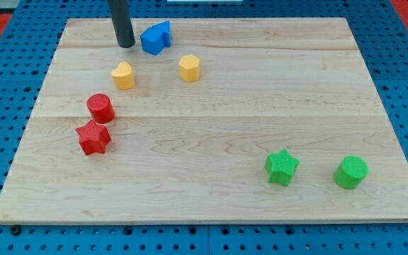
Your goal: Separate blue cube from the blue triangle
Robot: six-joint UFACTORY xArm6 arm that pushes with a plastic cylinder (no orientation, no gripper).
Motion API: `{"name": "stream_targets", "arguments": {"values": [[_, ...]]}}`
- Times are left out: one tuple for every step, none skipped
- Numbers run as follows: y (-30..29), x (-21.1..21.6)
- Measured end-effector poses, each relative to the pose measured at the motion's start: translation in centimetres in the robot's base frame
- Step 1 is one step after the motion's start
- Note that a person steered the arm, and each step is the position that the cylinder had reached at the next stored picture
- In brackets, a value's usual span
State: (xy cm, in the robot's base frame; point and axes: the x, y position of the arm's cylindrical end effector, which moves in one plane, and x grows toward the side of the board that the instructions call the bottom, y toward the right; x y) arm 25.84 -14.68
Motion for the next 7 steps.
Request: {"name": "stream_targets", "arguments": {"values": [[7.8,-0.9],[15.7,-1.3],[19.1,-0.7],[18.7,-0.7],[18.6,-0.9],[18.6,-0.9],[17.9,-0.7]]}}
